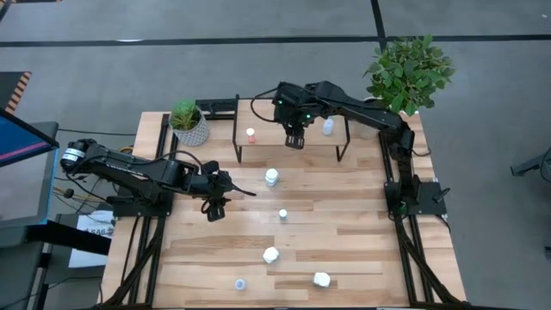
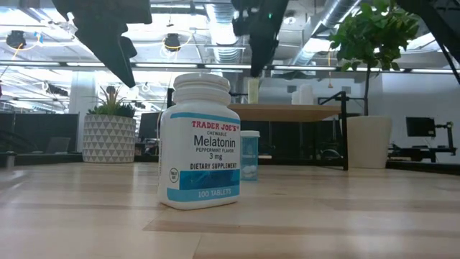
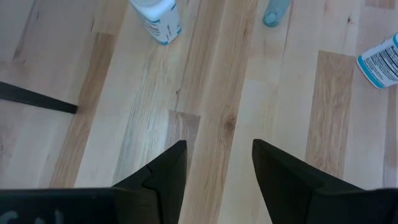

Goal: Pick and place medicine bottles onto shelf by color
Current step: Put the yellow pill bottle on the shelf

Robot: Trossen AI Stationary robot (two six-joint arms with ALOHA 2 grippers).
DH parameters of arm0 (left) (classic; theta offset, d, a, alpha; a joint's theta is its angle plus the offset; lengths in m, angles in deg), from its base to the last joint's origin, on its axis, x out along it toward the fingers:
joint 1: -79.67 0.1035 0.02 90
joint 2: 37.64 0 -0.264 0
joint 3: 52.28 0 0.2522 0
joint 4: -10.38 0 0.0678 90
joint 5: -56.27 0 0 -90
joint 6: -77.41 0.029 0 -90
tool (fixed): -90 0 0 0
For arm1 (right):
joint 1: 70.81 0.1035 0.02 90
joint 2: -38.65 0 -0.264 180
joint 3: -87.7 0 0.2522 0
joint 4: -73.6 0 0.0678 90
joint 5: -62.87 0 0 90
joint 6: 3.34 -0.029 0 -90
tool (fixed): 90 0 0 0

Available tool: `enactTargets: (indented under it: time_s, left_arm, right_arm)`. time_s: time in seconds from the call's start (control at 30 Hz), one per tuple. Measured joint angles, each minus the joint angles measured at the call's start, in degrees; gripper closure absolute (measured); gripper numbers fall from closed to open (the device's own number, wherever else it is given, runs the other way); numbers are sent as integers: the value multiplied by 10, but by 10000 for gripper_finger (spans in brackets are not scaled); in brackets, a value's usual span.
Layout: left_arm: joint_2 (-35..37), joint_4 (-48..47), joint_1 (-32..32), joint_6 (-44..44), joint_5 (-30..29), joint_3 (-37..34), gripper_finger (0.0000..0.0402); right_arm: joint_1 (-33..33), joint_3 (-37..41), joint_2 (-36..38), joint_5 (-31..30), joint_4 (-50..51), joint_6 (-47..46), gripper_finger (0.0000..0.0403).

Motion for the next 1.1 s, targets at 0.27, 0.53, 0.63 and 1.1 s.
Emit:
enactTargets:
  time_s: [0.27,0.53,0.63,1.1]
  left_arm:
    - [0,0,0,-4,0,0,233]
    - [0,0,0,-10,0,0,233]
    - [0,0,0,-10,0,0,233]
    - [0,0,0,-10,0,0,233]
  right_arm:
    - [19,-85,0,0,78,-17,203]
    - [25,-69,7,-12,149,-115,230]
    - [35,-32,37,-15,148,-120,243]
    - [142,425,325,-87,-157,-229,290]
